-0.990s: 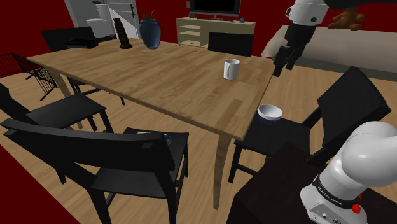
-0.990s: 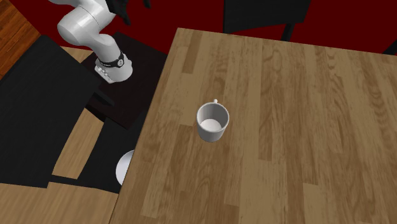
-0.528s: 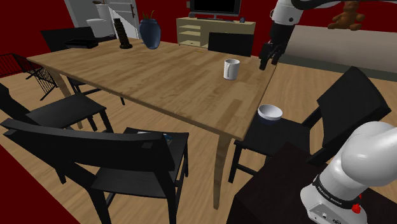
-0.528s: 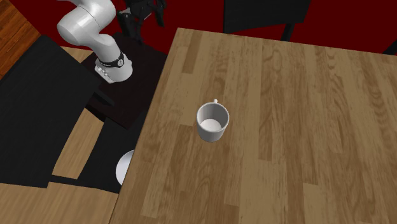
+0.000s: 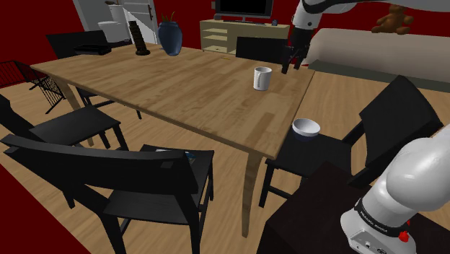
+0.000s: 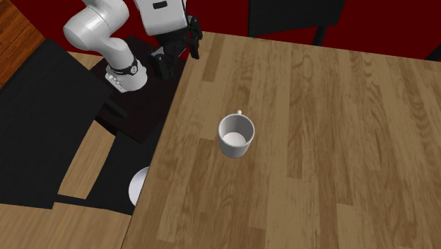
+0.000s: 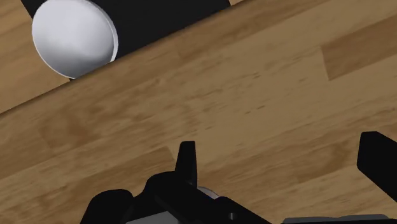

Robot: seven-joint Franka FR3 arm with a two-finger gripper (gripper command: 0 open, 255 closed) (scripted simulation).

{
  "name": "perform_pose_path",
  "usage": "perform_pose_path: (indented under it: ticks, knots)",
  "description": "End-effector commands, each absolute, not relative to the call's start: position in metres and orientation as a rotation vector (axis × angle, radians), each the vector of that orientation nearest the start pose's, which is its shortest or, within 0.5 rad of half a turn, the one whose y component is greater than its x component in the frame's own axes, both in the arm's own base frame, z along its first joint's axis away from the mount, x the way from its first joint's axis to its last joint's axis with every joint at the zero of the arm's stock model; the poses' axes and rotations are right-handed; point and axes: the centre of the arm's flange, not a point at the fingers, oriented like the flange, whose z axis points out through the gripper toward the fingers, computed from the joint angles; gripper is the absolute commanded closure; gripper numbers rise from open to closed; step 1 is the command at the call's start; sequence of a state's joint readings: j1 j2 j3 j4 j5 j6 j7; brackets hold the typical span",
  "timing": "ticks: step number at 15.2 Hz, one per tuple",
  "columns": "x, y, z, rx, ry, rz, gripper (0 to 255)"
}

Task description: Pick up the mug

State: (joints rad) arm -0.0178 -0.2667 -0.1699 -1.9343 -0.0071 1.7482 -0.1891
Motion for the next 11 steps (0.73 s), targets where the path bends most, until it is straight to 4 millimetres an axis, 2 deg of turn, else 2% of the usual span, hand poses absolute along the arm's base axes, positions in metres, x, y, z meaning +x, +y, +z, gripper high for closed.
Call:
perform_pose_path:
  ticks: [1, 11]
  knots:
    - [0.498, -0.114, 0.601, -3.11, -0.015, -0.128, 0]
    - [0.614, -0.18, 0.58, -3.072, -0.031, -0.122, 0]
